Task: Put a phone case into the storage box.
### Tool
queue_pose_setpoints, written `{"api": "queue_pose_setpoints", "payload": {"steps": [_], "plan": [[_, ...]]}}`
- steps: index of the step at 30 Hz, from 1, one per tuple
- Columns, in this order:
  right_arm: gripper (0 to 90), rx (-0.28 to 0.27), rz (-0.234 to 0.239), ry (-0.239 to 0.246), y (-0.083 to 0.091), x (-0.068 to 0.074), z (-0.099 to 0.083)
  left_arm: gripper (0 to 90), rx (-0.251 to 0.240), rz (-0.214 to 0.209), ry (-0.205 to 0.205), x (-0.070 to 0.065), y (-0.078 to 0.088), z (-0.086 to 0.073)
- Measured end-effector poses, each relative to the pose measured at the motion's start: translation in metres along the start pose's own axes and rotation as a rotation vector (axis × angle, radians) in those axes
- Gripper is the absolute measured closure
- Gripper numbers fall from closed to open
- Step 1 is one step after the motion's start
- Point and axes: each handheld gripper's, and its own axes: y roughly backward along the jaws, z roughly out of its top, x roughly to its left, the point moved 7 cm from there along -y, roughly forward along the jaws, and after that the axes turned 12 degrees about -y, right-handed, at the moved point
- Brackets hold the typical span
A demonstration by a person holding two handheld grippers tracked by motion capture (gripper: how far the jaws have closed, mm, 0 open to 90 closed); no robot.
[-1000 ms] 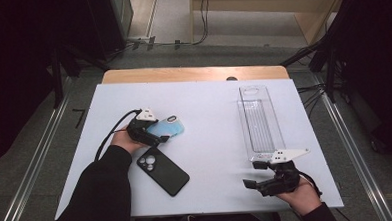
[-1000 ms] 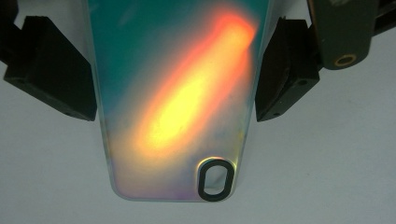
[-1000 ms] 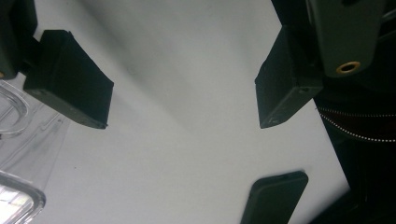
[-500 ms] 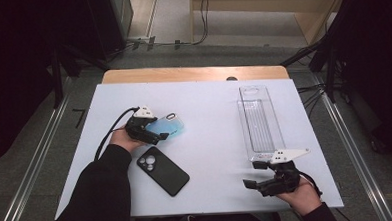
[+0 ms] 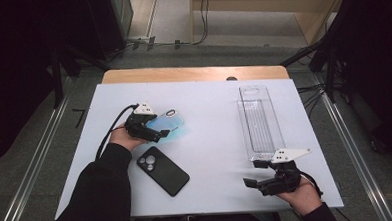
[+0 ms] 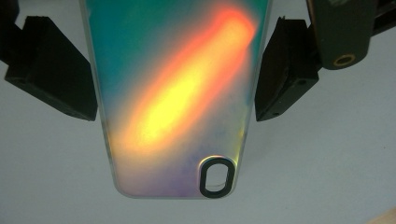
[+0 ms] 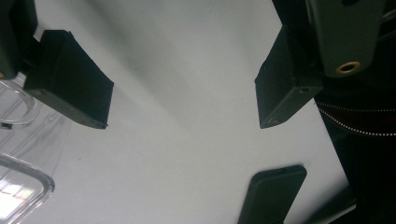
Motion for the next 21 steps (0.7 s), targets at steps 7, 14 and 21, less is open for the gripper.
{"api": "queue_pose_setpoints", "payload": {"steps": [7, 14, 21], "plan": [[17.3, -0.013, -0.005, -0.013, 0.001, 0.001, 0.003, 16.8, -0.027, 0.024, 0.043, -0.005, 0.007, 0.014], [17.2, -0.040, -0.008, -0.033, 0.002, 0.005, 0.008, 16.8, -0.043, 0.034, 0.058, -0.017, 0.011, 0.025], [17.2, -0.065, -0.008, -0.052, 0.005, 0.010, 0.014, 16.8, -0.066, 0.029, 0.084, -0.032, 0.016, 0.034]]}}
